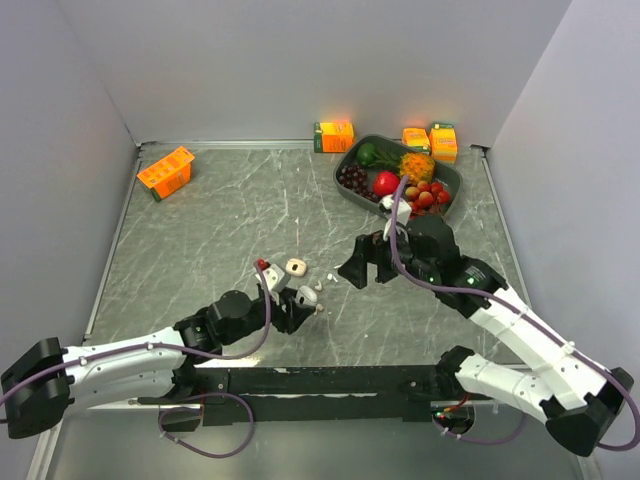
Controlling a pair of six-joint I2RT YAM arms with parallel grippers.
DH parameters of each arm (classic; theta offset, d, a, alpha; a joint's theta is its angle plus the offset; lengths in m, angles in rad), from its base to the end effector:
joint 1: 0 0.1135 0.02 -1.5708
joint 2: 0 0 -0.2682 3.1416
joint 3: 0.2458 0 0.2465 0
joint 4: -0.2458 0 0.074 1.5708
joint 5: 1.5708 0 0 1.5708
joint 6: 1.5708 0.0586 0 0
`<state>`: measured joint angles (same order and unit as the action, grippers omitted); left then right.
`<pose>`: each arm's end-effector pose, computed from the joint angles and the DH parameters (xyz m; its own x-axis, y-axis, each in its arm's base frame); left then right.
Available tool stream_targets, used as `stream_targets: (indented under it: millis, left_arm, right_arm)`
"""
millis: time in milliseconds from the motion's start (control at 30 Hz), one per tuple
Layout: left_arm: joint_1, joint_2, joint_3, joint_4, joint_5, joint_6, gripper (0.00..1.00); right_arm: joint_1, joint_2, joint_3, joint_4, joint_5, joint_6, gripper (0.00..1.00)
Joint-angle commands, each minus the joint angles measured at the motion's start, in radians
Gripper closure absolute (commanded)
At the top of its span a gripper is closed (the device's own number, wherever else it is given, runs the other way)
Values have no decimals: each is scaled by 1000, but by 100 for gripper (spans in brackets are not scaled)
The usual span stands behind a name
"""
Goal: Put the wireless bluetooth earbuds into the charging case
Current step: Pick up the charging case at the center of the board, then open the charging case.
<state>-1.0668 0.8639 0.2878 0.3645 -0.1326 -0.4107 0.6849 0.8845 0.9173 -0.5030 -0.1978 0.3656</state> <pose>0.1073 -0.1785 0.2097 -0.4146 -0.0677 -0.9075 0.6981 0.6161 -0.3649 0.1509 0.1381 0.3292 -0.5980 -0.0358 -0.8007 -0.5805 0.7082 0.4019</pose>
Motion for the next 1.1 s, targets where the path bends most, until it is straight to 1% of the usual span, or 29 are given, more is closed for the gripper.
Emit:
stream_targets:
  millis: [0, 67, 133, 200, 333, 500, 733, 967, 1067]
  left_arm:
    - [-7, -5, 16, 202, 99, 321, 99]
    - [-21, 7, 20, 212, 87, 399, 99]
    - [-27, 15, 25, 223, 62, 490, 99]
    - [-32, 30, 34, 232, 48, 527, 99]
    - [-38, 38, 40, 243, 39, 592, 99]
    - [-42, 29, 47, 234, 44, 604, 99]
    - [-53, 11, 50, 226, 50, 587, 99]
    - [-81, -6, 50, 218, 41, 586, 99]
    - [-90, -14, 45, 205, 28, 587, 99]
  right_arm:
    - [13, 59, 97, -35, -114, -37, 1]
    - [28, 111, 135, -69, -133, -48, 1]
    - [48, 171, 159, -98, -121, -53, 1]
    - [65, 206, 184, -129, -120, -53, 1]
    - [79, 223, 157, -72, -141, -28, 1]
    - [113, 278, 169, -62, -134, -25, 2]
    - [136, 350, 184, -36, -161, -19, 4]
    - [139, 375, 186, -37, -135, -2, 5]
    - [140, 361, 173, -26, -123, 1, 5]
